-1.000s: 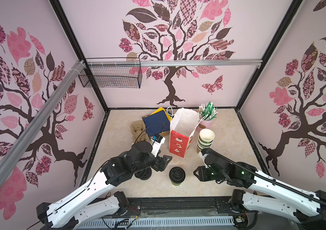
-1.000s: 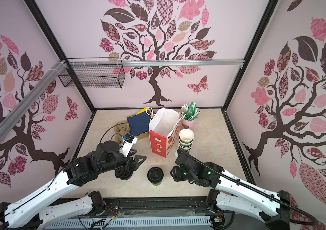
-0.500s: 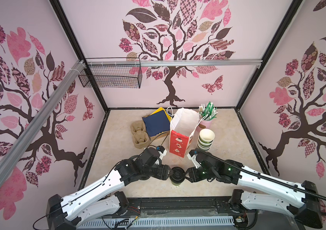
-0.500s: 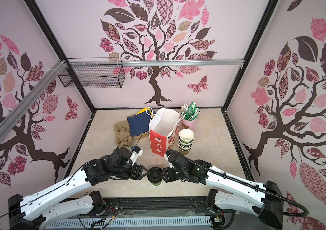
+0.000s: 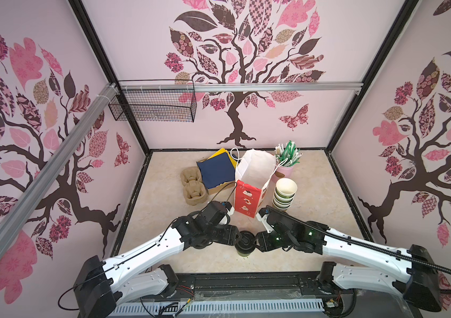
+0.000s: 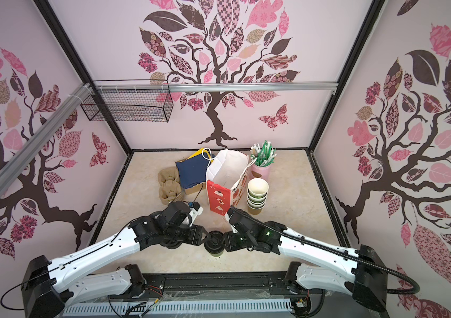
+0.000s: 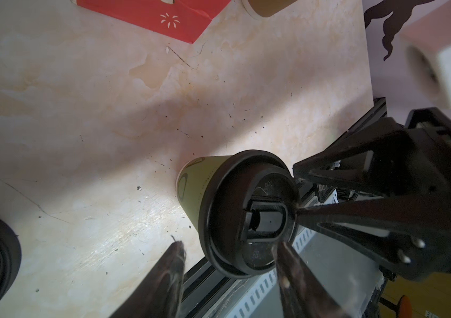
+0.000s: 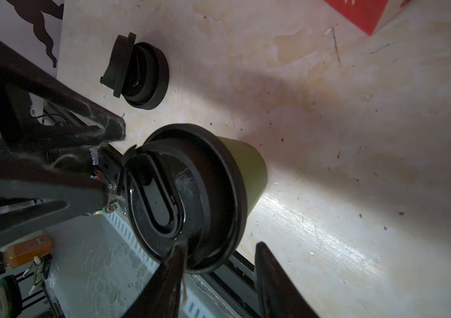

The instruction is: Pack the takeout coffee

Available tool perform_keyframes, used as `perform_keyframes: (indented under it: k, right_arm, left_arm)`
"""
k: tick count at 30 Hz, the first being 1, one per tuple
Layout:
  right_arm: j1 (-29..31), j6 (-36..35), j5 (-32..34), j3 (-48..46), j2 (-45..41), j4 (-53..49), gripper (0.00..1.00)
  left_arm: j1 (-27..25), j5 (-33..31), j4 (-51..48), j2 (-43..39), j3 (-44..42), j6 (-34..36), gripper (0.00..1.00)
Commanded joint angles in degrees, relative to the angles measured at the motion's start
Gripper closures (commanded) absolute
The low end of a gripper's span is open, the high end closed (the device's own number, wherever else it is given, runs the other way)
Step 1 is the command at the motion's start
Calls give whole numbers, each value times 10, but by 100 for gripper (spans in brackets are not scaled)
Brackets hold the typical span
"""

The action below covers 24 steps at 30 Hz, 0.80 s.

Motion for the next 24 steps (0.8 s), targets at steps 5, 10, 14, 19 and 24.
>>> perform_keyframes:
  k: [5, 10, 14, 19, 24]
  right_arm:
    - [-3, 2, 11, -4, 20, -8, 57]
    - [-3, 5, 10, -11, 21, -12, 57]
    - [-3, 8, 8, -14, 21, -13, 58]
    - [-3, 7, 5, -3, 21, -19, 57]
    - [-3, 1, 6, 22, 3, -17, 47]
  left_arm:
    - [14, 27, 14, 21, -22, 8, 47]
    - [18, 28, 7, 36, -27, 16, 51]
    - [18, 23, -14, 54, -25, 25, 53]
    - [18, 22, -27, 57, -17, 36, 53]
    - [19, 26, -17, 32, -7, 41, 45]
